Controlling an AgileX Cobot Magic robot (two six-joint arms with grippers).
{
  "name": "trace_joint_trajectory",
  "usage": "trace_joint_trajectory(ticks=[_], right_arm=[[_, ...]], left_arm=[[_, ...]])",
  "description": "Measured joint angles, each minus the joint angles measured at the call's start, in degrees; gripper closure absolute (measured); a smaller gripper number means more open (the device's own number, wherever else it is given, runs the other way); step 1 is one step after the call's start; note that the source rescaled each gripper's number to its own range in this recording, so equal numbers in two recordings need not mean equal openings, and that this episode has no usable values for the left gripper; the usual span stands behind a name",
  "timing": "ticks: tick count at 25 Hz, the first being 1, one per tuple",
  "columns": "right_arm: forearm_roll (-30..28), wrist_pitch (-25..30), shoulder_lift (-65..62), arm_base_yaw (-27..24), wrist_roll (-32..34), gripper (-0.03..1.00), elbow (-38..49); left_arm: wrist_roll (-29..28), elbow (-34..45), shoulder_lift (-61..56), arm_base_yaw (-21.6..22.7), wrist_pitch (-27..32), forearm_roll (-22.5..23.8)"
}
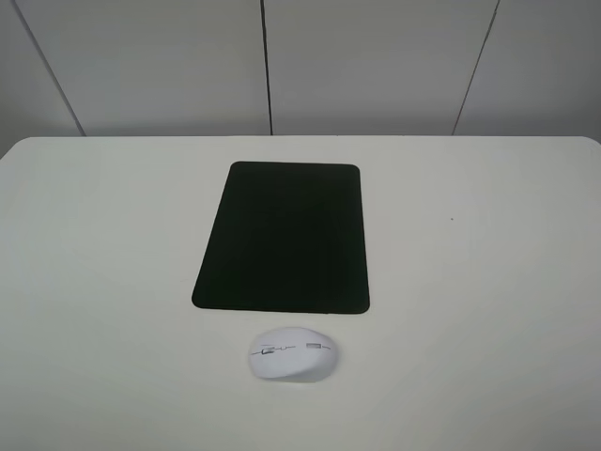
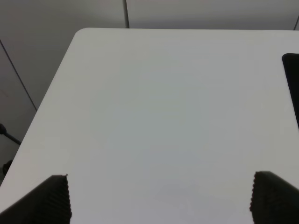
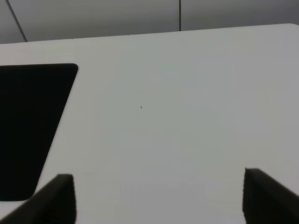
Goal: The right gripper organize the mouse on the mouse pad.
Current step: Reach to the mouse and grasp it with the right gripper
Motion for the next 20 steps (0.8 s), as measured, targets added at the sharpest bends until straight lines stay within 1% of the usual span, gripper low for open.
trace_joint_trajectory(ticks=[9, 11, 14, 17, 20], right_arm=[[0.0, 0.0, 0.0, 0.0, 0.0, 0.47, 0.0], [0.0, 0.0, 1.5, 0.0, 0.0, 0.47, 0.0], [0.0, -0.9, 7.2, 0.0, -0.5, 0.47, -0.4], [0.9, -2.8, 15.9, 0.0, -4.8, 0.47, -2.1], [4.3, -4.5, 24.9, 0.2, -11.3, 0.47, -3.7]], left_arm=[[0.0, 0.0, 0.0, 0.0, 0.0, 0.0], [0.0, 0.0, 0.0, 0.0, 0.0, 0.0], [0.0, 0.0, 0.0, 0.0, 0.0, 0.0], [0.0, 0.0, 0.0, 0.0, 0.0, 0.0], [0.0, 0.0, 0.0, 0.0, 0.0, 0.0]])
